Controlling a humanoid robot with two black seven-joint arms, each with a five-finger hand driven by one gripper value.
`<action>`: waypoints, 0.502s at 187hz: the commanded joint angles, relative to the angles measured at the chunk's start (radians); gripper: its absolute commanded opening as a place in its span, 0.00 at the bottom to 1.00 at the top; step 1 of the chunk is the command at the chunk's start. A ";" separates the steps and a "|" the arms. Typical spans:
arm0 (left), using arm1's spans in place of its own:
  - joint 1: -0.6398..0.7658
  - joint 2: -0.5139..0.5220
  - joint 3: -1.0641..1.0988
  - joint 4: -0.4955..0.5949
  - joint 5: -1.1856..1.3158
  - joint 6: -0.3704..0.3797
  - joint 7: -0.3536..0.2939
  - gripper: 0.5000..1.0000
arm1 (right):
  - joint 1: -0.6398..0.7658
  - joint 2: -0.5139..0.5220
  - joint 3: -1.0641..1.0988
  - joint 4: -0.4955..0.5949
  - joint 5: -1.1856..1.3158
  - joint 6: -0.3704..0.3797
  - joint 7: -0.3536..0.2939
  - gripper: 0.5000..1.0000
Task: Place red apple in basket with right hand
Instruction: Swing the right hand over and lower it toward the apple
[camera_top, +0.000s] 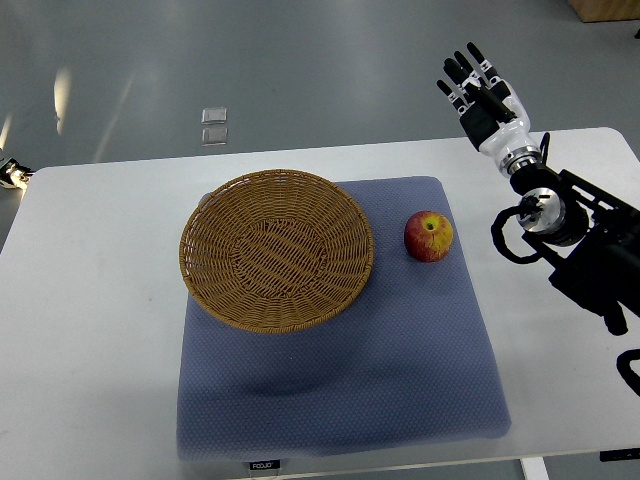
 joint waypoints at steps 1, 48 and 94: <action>0.000 0.000 0.000 0.000 0.000 0.001 0.000 1.00 | 0.002 -0.071 -0.008 0.050 -0.069 0.008 0.000 0.83; 0.000 0.000 0.000 0.000 0.000 0.001 0.000 1.00 | -0.012 -0.230 -0.008 0.190 -0.399 0.078 0.012 0.83; 0.000 0.000 0.000 0.000 0.000 -0.001 0.000 1.00 | 0.009 -0.404 -0.006 0.360 -0.731 0.232 0.018 0.83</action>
